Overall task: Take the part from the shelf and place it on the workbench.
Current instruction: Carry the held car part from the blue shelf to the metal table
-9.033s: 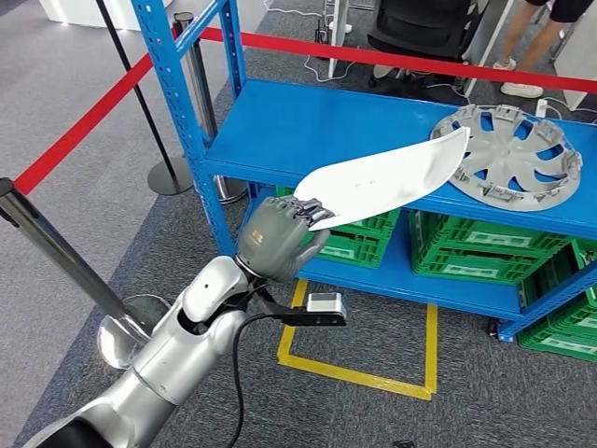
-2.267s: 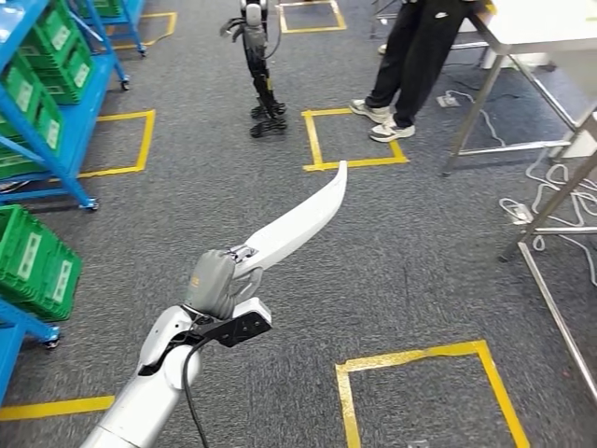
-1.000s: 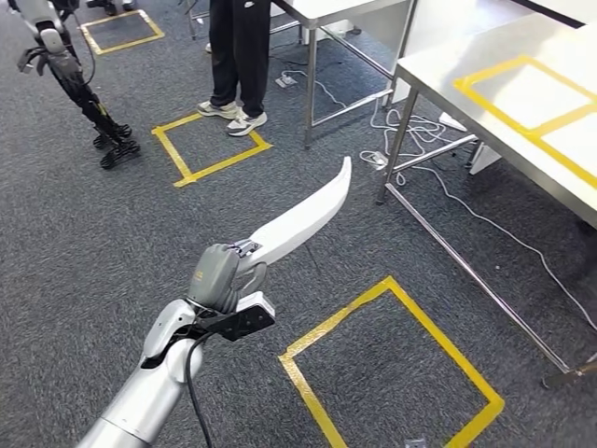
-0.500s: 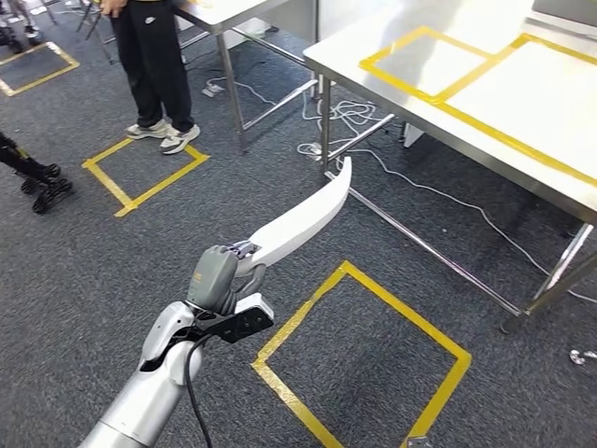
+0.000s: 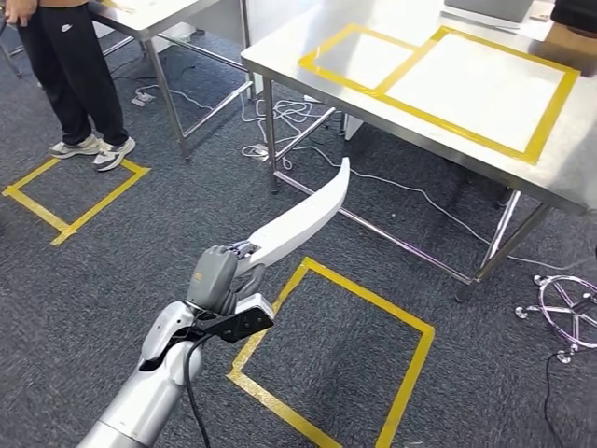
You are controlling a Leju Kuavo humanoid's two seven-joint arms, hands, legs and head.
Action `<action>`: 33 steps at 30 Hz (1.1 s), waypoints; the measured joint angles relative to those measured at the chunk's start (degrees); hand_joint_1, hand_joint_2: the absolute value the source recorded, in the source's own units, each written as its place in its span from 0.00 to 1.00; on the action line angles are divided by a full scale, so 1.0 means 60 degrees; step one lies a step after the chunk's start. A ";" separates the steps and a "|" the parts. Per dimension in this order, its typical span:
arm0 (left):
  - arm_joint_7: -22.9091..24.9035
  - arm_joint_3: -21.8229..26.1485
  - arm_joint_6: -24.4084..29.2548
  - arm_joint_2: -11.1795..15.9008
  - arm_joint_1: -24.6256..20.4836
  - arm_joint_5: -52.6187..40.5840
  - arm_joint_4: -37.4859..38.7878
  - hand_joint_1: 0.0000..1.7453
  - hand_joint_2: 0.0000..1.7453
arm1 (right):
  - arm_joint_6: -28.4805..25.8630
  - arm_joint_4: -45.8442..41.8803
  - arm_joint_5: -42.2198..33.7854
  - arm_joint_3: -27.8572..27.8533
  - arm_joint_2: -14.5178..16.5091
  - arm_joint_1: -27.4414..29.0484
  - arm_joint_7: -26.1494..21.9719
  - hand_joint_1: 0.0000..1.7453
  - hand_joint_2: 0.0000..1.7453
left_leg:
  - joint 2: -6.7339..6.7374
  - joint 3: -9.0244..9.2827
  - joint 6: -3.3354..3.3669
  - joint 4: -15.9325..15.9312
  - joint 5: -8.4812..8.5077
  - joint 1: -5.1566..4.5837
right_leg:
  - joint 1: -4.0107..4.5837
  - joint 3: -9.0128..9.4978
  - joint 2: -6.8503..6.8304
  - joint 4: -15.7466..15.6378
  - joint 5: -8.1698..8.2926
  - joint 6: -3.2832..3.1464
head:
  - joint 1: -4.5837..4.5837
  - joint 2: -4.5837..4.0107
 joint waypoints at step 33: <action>0.0022 0.0056 -0.0121 0.0201 0.0258 -0.0043 -0.0324 1.00 1.00 | 0.0006 -0.0004 0.0130 -0.0004 0.0044 -0.0121 0.0031 0.00 0.00 | 0.0349 0.0078 0.0014 -0.0035 -0.0052 -0.0041 | 0.0000 -0.0517 -0.0207 0.1222 -0.0502 0.0007 | 0.0049 0.0000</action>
